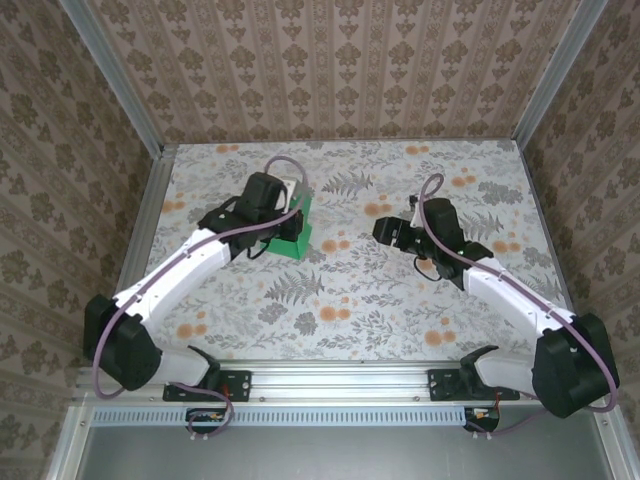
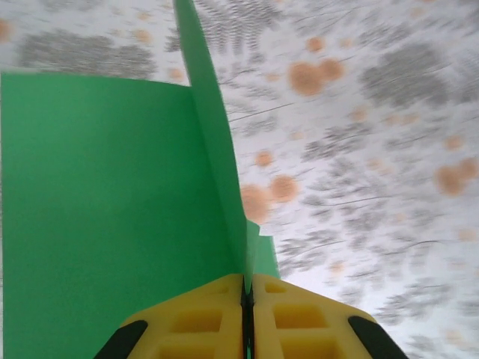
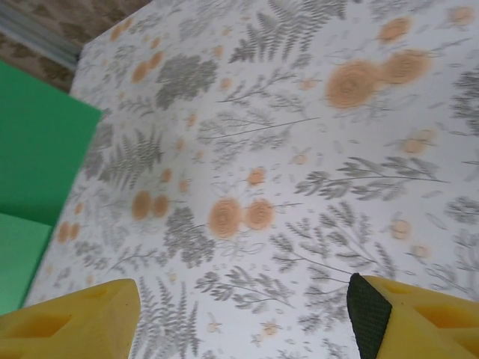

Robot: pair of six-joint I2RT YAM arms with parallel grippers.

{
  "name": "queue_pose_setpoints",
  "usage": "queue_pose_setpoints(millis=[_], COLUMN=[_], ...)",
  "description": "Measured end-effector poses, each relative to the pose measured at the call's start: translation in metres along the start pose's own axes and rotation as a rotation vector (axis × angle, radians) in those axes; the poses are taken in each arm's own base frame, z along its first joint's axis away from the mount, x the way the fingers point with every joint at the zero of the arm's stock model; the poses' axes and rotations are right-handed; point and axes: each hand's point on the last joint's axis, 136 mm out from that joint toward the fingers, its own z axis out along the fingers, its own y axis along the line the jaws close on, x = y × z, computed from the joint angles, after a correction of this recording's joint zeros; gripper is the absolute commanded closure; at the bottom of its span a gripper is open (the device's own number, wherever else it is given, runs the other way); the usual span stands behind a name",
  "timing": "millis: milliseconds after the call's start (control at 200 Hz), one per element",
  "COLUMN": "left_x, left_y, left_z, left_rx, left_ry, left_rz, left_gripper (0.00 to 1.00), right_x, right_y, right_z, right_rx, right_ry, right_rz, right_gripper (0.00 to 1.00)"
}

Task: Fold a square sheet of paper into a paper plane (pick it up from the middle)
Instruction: Turn over the paper at the center of the table.

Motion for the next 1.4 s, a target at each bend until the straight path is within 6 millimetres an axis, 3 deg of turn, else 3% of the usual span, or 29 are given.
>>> queue_pose_setpoints(millis=[205,350,475,635,840,1085,1200,1320,1400], left_x=[0.012,0.028,0.041,0.049,0.071,0.091,0.085,0.061,0.042], left_y=[0.036,0.054,0.057,0.043,0.023,-0.010,-0.045,-0.080,-0.089], left_z=[0.029,0.054,0.073,0.098,0.126,0.139,0.129,0.099,0.078], left_rx=[-0.448,-0.647,-0.709,-0.727,-0.679,-0.464,-0.267,-0.028,0.103], left_ry=[0.155,0.269,0.328,0.355,0.398,0.444,0.417,0.335,0.271], left_rz=[0.241,0.369,0.438,0.507,0.550,0.462,0.370,0.246,0.155], left_gripper=[0.89,0.89,0.90,0.90,0.85,0.62,0.55,0.51,0.49], right_x=[0.001,-0.001,-0.007,-0.009,-0.003,-0.001,0.003,0.010,0.013], right_y=[-0.027,-0.046,-0.058,-0.065,-0.070,-0.073,-0.077,-0.077,-0.074], right_z=[-0.009,-0.023,-0.037,-0.044,-0.044,-0.044,-0.038,-0.031,-0.026], right_rx=[0.113,0.172,0.204,0.222,0.238,0.249,0.254,0.241,0.215], right_ry=[-0.039,-0.084,-0.128,-0.147,-0.130,-0.123,-0.096,-0.056,-0.034], right_rz=[0.013,0.046,0.072,0.096,0.107,0.115,0.126,0.138,0.144], right_gripper=[0.23,0.23,0.23,0.22,0.22,0.22,0.22,0.22,0.22])
